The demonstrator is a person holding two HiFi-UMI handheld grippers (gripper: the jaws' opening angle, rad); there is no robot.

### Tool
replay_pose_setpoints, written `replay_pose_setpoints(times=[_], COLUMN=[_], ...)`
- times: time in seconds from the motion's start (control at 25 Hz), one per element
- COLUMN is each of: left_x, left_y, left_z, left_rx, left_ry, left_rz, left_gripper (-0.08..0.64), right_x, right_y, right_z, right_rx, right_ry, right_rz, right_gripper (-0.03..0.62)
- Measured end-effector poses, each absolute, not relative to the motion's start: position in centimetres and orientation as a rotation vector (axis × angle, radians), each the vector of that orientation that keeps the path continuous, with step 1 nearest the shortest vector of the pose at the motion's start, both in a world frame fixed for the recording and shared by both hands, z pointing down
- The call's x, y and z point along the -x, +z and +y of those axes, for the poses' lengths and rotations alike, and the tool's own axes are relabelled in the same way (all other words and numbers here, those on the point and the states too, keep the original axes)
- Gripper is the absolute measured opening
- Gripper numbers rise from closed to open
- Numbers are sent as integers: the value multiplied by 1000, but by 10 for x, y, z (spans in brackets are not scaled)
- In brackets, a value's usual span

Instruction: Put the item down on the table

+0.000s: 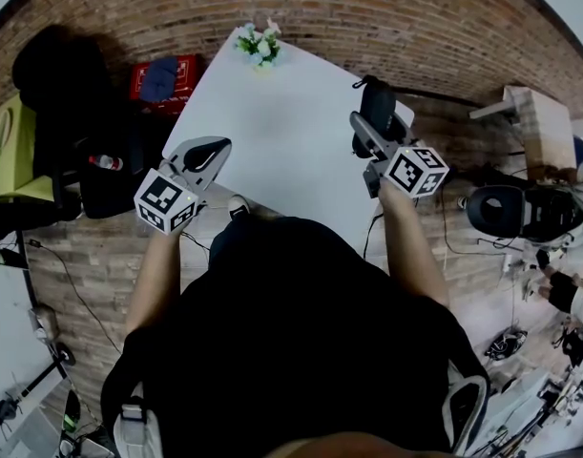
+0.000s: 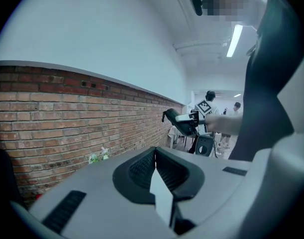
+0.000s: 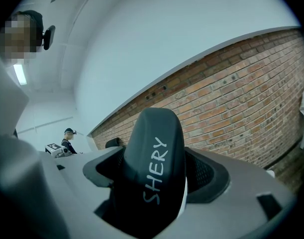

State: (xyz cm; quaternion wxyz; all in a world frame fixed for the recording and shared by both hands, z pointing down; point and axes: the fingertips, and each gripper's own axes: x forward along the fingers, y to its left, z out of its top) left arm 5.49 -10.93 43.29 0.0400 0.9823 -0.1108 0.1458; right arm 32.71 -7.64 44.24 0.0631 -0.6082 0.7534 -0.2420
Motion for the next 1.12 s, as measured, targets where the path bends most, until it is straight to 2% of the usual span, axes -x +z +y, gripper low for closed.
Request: replay_pose_setpoints(times=[1.12], left_x=[-56], left_y=[423], left_z=[-146], left_rx=[-3016], left_ry=[457], left_rz=[-279], left_gripper=[11], right_x=[-319], right_y=[434], right_z=[-95], right_rx=[1855], right_ry=[-757], right_rz=[2259], right_gripper=[387])
